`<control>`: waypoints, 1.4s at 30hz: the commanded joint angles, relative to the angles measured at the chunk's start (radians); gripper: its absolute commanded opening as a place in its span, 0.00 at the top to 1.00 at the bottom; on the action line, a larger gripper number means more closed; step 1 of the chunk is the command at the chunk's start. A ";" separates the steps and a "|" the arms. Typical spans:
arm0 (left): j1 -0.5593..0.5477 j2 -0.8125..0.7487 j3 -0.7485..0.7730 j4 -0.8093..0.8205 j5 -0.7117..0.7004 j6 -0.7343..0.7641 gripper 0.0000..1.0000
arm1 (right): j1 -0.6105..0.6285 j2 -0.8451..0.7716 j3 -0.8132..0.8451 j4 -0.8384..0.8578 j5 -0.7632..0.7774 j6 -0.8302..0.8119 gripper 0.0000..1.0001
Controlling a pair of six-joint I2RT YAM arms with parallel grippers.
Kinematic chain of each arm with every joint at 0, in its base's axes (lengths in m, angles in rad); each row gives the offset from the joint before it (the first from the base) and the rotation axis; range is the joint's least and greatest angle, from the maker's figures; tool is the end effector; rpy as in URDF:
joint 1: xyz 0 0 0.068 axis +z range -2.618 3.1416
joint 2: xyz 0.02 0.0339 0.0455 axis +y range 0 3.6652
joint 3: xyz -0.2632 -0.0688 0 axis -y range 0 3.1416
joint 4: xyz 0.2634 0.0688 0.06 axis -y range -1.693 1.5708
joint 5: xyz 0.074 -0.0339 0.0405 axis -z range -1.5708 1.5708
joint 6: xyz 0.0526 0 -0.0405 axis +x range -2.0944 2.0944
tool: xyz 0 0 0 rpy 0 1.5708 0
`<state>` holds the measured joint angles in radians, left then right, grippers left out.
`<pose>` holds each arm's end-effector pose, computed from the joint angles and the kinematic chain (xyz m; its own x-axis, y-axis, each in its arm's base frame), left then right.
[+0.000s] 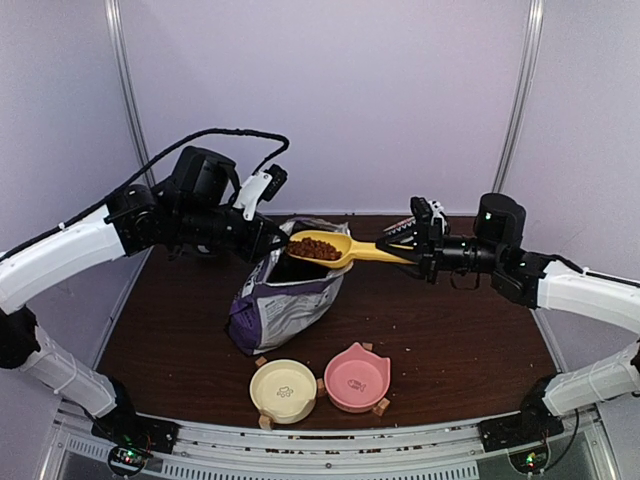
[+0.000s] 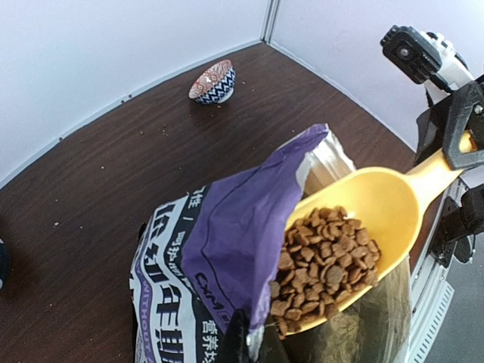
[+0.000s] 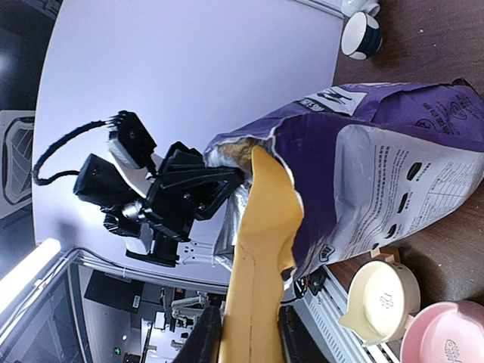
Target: Serve the pet food
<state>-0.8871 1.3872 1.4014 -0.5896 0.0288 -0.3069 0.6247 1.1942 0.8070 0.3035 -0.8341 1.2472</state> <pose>0.2140 -0.2651 0.3671 -0.5664 0.2171 -0.7950 0.6494 0.7115 -0.2684 0.2195 0.2063 0.3052 -0.9617 0.0918 -0.2582 -0.2510 0.0824 0.9645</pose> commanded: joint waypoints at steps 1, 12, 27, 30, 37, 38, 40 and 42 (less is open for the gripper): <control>0.005 -0.039 0.004 0.106 -0.072 -0.028 1.00 | -0.021 -0.045 -0.021 0.125 -0.001 0.058 0.87; 0.007 -0.054 0.021 0.149 -0.171 -0.116 1.00 | -0.023 -0.077 -0.033 0.154 -0.023 0.096 0.87; 0.190 -0.049 0.030 0.065 -0.031 -0.036 1.00 | 0.026 -0.174 -0.017 0.001 -0.087 0.054 0.86; 0.239 -0.044 0.033 0.042 0.038 -0.004 1.00 | 0.064 -0.182 -0.018 -0.020 -0.096 0.036 0.86; 0.318 -0.078 0.009 0.044 0.130 0.140 1.00 | 0.176 -0.186 -0.038 -0.062 -0.120 -0.011 0.86; 0.322 -0.088 -0.012 0.067 0.134 0.149 1.00 | 0.193 -0.178 -0.044 -0.060 -0.120 -0.016 0.86; 0.330 -0.107 -0.058 0.117 0.147 0.166 1.00 | 0.216 -0.158 -0.059 -0.060 -0.117 -0.025 0.86; 0.332 -0.129 -0.107 0.177 0.152 0.190 1.00 | 0.230 -0.131 -0.075 -0.069 -0.115 -0.043 0.86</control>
<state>-0.5709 1.3266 1.3556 -0.5983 0.1390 -0.2043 0.8246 1.0321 0.7624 0.2333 -0.9360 1.2537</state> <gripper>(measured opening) 0.020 0.243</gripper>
